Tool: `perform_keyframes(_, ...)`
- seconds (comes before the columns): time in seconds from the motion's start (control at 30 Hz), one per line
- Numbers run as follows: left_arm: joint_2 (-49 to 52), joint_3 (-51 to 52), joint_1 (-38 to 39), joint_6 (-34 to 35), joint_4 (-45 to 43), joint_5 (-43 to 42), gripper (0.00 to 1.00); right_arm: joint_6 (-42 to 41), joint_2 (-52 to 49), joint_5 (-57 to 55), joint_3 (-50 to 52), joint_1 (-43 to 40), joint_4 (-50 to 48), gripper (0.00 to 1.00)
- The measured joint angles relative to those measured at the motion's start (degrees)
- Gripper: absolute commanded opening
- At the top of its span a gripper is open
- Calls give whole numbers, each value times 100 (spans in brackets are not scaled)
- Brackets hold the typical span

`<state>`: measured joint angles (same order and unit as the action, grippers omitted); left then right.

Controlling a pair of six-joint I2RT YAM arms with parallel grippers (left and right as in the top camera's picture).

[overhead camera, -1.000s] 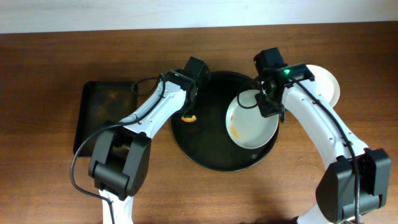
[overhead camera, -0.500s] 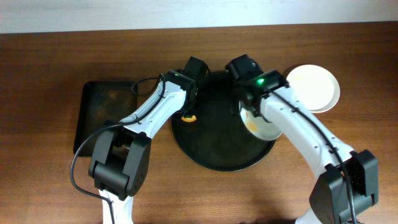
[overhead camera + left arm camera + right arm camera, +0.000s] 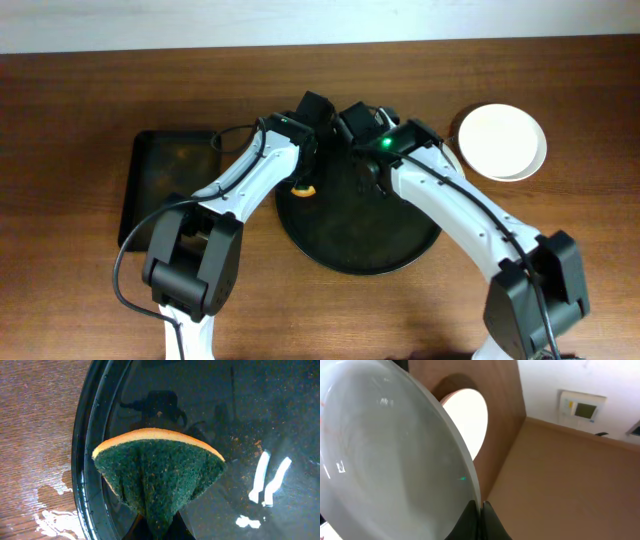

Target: Clean dirty plates on tray and stack at the side

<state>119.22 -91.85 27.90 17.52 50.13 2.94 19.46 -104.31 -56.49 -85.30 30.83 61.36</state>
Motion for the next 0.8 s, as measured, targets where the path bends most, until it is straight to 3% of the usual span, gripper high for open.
perform_keyframes(0.63,0,0,-2,-2,2,0,0,-433,-133,321,-81,225,741,4)
perform_keyframes(0.8,0,0,-2,-2,2,0,0,-431,-122,1025,-197,-28,745,4)
